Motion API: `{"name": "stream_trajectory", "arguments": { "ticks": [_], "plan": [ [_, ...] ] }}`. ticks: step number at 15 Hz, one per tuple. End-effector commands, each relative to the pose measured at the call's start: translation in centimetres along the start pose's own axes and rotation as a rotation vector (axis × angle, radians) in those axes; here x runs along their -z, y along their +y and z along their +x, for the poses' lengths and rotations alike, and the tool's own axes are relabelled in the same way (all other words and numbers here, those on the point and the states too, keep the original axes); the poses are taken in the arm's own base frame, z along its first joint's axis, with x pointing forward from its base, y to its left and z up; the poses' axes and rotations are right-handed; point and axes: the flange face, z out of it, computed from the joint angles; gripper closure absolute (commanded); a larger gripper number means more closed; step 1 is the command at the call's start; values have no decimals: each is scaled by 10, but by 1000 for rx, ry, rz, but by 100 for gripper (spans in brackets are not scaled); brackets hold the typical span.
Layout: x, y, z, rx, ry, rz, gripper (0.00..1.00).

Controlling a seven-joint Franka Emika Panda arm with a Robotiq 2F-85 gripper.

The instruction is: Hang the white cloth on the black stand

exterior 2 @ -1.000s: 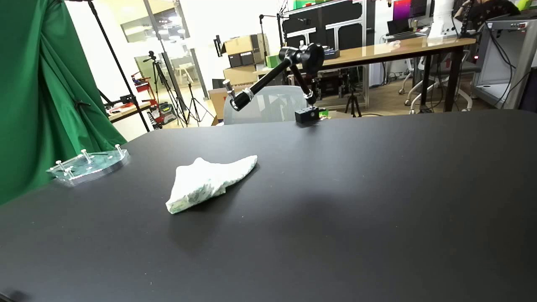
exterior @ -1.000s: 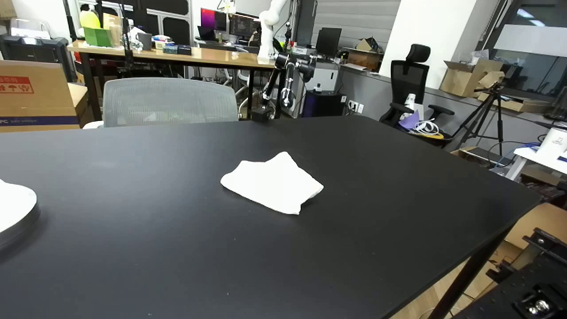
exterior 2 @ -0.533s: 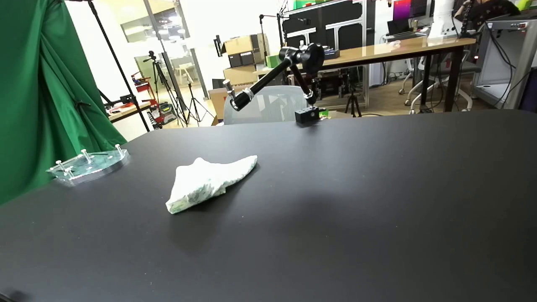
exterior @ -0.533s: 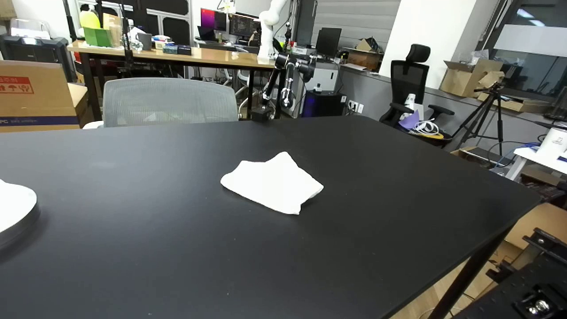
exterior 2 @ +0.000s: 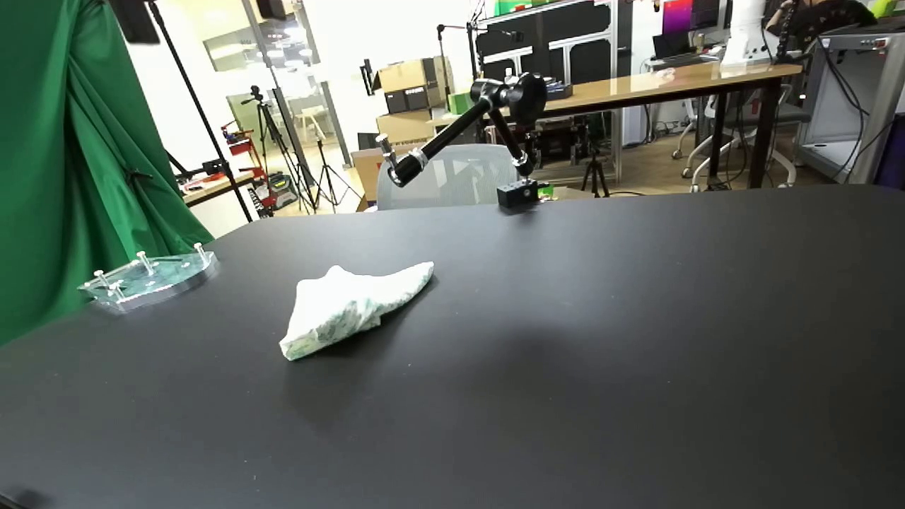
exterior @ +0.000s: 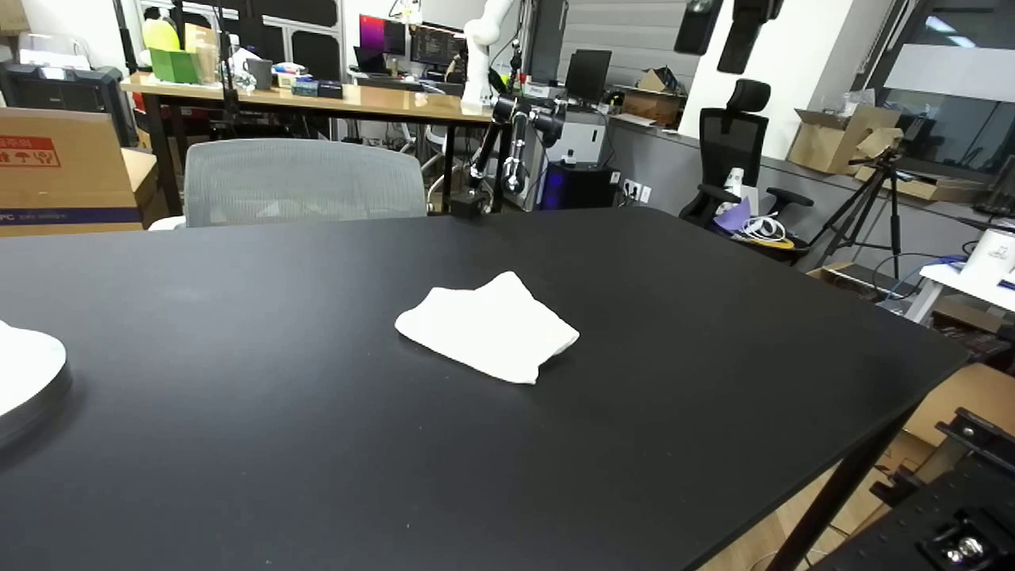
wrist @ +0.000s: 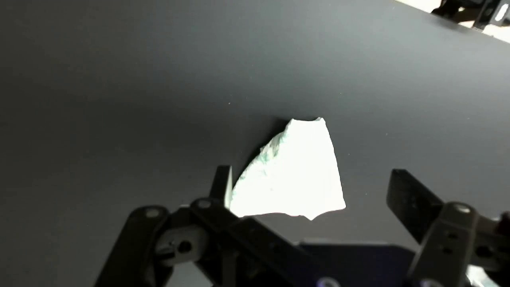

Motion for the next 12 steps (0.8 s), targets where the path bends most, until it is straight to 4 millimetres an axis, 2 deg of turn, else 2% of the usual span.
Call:
{"name": "stream_trajectory", "arguments": {
  "ticks": [1,3,4,6,8,12],
  "plan": [
    [-27,-28,-12,8,158,-77,0],
    [-49,-30,-11,-30,173,-85,0],
    [-39,-25,-6,15,149,-74,0],
    [-51,-28,-9,2,154,-78,0],
    [-47,-28,-9,19,158,-93,0],
    [-69,-29,-1,78,134,-112,0]
  ]
}}
